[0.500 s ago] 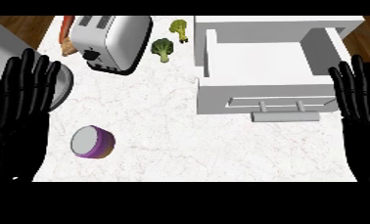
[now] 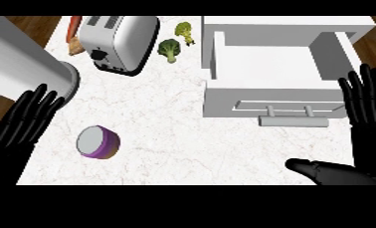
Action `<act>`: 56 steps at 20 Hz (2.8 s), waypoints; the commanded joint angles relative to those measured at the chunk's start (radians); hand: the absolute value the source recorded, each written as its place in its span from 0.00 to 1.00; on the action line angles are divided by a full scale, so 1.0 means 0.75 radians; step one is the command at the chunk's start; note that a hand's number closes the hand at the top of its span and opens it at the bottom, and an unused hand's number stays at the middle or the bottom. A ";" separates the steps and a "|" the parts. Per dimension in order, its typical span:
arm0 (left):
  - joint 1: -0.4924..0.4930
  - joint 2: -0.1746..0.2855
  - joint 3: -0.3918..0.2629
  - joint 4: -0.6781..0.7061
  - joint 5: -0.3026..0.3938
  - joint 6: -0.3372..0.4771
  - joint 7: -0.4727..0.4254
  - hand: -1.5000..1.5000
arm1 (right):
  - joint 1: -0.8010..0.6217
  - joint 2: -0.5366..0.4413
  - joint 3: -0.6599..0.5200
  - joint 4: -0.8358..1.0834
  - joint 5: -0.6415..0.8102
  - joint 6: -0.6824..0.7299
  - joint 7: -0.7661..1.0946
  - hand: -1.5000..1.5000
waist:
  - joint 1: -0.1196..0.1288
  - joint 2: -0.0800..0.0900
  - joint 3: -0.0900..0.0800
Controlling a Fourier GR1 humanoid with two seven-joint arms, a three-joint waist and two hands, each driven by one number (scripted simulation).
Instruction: Pick up the can, place it into the drawer and close the drawer
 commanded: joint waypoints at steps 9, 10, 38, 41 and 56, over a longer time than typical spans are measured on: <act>0.268 0.184 0.384 -0.024 0.388 -0.318 0.127 0.00 | 0.263 -0.040 -0.214 -0.072 -0.193 0.122 0.006 0.00 | -0.009 -0.003 0.001; 0.310 0.213 0.416 -0.122 0.462 -0.318 0.190 0.00 | 0.218 -0.084 -0.298 -0.025 -0.251 0.134 0.018 0.00 | -0.005 -0.003 0.002; 0.058 0.048 0.343 0.047 0.654 -0.124 0.627 0.00 | 0.519 -0.011 -0.568 -0.055 -0.479 0.537 -0.156 0.00 | -0.019 -0.002 0.001; 0.051 -0.042 0.265 0.108 0.511 -0.137 0.576 0.00 | 0.453 -0.013 -0.542 -0.095 -0.448 0.466 -0.039 0.00 | -0.016 0.000 0.001; -0.090 -0.143 0.223 0.479 0.103 -0.188 0.298 0.00 | 0.440 -0.040 -0.741 -0.024 -0.534 0.654 -0.062 0.00 | -0.016 0.000 0.001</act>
